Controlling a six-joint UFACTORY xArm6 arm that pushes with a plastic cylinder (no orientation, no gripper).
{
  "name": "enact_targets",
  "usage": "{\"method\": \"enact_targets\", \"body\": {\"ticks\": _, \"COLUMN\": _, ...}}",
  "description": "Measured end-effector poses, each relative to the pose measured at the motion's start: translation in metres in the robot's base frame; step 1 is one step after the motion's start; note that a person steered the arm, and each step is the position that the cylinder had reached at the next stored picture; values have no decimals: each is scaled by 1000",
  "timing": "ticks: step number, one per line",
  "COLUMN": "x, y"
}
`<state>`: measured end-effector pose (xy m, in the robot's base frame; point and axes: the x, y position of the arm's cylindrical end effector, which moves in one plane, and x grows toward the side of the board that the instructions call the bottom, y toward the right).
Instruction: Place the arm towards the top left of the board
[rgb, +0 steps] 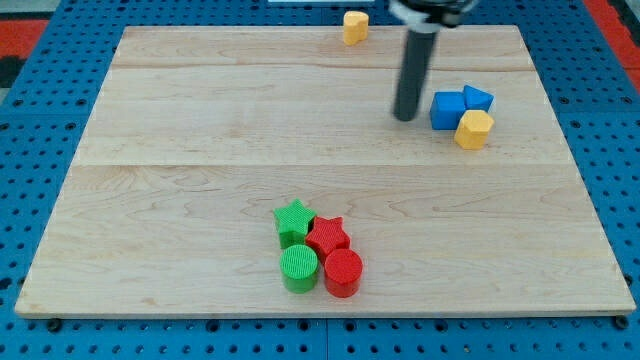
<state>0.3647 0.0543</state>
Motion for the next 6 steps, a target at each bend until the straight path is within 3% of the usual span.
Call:
{"method": "enact_targets", "body": {"ticks": 1, "x": -36, "y": -90}}
{"method": "enact_targets", "body": {"ticks": 3, "x": -173, "y": -142}}
{"method": "enact_targets", "body": {"ticks": 6, "x": -172, "y": -108}}
